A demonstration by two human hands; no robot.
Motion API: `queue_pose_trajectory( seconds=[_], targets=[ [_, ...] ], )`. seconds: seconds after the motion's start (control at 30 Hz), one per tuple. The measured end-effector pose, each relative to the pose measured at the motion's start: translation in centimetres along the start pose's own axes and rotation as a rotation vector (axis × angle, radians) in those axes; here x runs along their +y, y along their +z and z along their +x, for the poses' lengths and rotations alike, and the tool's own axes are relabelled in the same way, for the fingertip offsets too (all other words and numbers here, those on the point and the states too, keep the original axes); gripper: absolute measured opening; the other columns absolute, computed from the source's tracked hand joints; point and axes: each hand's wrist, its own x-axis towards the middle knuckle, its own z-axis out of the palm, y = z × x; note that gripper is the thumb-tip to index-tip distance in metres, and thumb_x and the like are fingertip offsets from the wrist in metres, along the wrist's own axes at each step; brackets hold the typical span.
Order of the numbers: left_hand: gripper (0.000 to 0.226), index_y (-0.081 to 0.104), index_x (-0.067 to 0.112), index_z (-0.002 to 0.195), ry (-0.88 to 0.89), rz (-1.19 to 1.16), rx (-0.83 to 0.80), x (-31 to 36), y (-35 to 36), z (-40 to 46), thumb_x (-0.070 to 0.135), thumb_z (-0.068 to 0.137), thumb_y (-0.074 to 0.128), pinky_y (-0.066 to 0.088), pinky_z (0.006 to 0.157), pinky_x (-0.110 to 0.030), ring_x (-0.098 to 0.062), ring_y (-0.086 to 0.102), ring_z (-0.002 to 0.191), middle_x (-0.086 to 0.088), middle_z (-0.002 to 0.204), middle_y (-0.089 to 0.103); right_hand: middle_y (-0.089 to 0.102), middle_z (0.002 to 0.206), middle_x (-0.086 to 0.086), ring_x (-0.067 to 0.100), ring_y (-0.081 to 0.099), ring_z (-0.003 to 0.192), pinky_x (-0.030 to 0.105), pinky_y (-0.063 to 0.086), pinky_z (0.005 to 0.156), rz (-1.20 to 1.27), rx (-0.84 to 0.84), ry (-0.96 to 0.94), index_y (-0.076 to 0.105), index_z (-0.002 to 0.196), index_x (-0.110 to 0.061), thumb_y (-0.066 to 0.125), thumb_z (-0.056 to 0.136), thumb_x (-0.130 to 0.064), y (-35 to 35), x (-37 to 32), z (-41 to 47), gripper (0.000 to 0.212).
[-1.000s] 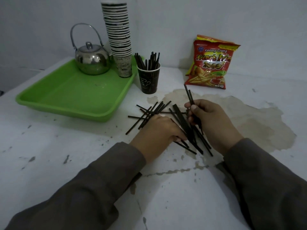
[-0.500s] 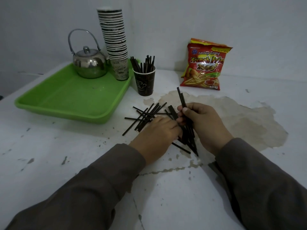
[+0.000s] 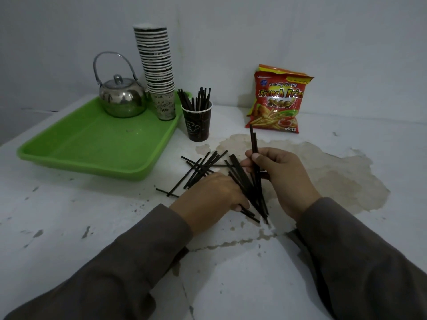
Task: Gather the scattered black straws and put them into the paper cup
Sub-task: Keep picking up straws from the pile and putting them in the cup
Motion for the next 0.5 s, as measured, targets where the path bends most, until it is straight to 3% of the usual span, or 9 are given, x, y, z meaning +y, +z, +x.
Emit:
queue_pose_trajectory(
  seconds=[0.17,0.37,0.5],
  targets=[
    [0.024,0.073,0.012,0.081,0.014,0.012,-0.041,0.1,0.2,-0.1,-0.003,0.063,0.076,0.053,0.068,-0.032,-0.021,0.067,0.066,-0.006,0.069,0.072,0.075,0.081,-0.005,0.001,0.064,0.076,0.021,0.039,0.067,-0.045,0.022,-0.014,0.069,0.083,-0.023,0.052,0.091,-0.015,-0.1,-0.2,-0.1,0.02],
    [0.023,0.07,0.007,0.095,-0.103,-0.009,-0.012,0.2,0.3,-0.6,-0.004,0.076,0.063,0.046,0.071,-0.031,-0.029,0.063,0.077,-0.014,0.082,0.069,0.073,0.085,0.002,0.014,0.067,0.08,0.025,0.052,0.069,0.014,0.042,-0.048,0.068,0.088,-0.021,0.054,0.089,-0.013,-1.0,-0.8,0.8,0.016],
    [0.023,0.069,0.006,0.096,-0.244,-0.147,0.179,-1.3,-1.9,-0.8,-0.004,0.078,0.058,0.042,0.073,-0.023,-0.027,0.061,0.082,-0.014,0.088,0.068,0.069,0.082,0.007,0.015,0.066,0.07,0.022,0.057,0.068,0.05,0.083,-0.077,0.069,0.084,-0.014,0.057,0.087,-0.009,-1.4,-1.5,1.9,0.013]
  ],
)
